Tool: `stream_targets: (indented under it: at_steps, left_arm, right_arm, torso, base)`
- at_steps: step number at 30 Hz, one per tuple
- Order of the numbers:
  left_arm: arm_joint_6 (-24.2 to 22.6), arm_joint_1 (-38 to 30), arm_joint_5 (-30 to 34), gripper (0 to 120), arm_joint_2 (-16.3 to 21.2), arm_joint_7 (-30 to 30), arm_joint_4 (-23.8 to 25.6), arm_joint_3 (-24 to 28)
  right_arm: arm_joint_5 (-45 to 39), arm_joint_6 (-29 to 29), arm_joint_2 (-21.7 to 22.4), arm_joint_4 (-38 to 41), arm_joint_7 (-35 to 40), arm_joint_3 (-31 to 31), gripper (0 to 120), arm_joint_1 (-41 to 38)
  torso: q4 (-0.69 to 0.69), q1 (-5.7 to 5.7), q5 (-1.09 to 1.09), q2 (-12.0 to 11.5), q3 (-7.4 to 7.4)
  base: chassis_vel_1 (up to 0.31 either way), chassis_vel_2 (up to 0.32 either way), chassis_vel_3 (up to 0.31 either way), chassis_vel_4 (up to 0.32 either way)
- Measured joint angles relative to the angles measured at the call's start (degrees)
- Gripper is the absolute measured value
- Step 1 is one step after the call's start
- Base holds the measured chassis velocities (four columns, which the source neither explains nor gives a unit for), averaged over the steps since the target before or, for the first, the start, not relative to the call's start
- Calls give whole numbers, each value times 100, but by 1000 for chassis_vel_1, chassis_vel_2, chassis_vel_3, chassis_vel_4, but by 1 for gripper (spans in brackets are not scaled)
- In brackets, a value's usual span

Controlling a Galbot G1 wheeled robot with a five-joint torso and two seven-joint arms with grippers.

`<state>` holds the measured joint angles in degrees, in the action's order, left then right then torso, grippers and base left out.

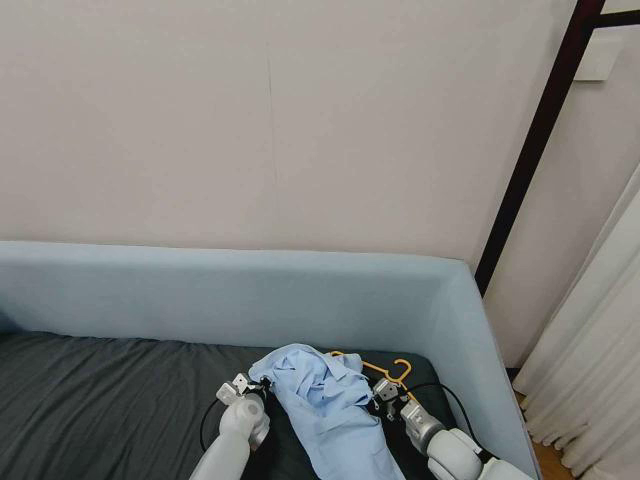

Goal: Pick up the clothes from the sofa and hang them on the clothes hanger.

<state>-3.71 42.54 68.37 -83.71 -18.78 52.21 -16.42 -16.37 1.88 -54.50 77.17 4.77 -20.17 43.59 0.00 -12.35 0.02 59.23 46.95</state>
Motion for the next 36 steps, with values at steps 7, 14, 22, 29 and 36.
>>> stream_targets:
  at_steps: [7, 14, 22, 29, 36]
  left_arm:
    - [86, 8, -261, 4, -40, 87, -80, -87]
    - [185, 119, -580, 4, 61, 99, 113, -9]
    - [535, 504, -1408, 4, 553, 149, 1165, 155]
    - [591, 674, -1721, 4, 1043, 99, 2466, 308]
    - [624, 620, -2034, 4, 1835, 117, 3880, 535]
  right_arm:
    - [-3, 24, 31, 11, 1, 72, 0, 85]
    - [-9, 39, -10, 53, 54, 186, 0, 157]
    - [-371, -92, 83, 652, 179, 473, 0, 287]
    - [-780, -277, 261, 1286, 338, 811, 0, 299]
    - [-1341, -505, 607, 2138, 442, 1467, 0, 240]
  torso:
    - [0, 0, 0, 0, 0]
    - [-1, 0, 0, 0, 0]
    - [0, 0, -1, 0, 0]
    - [0, 0, 0, 0, -1]
    - [-1, 0, -1, 1, -1]
  base:
    - [0, 0, 0, 0]
    - [0, 0, 0, 0]
    - [0, 0, 0, 0]
    - [0, 0, 0, 0]
    - [0, 0, 0, 0]
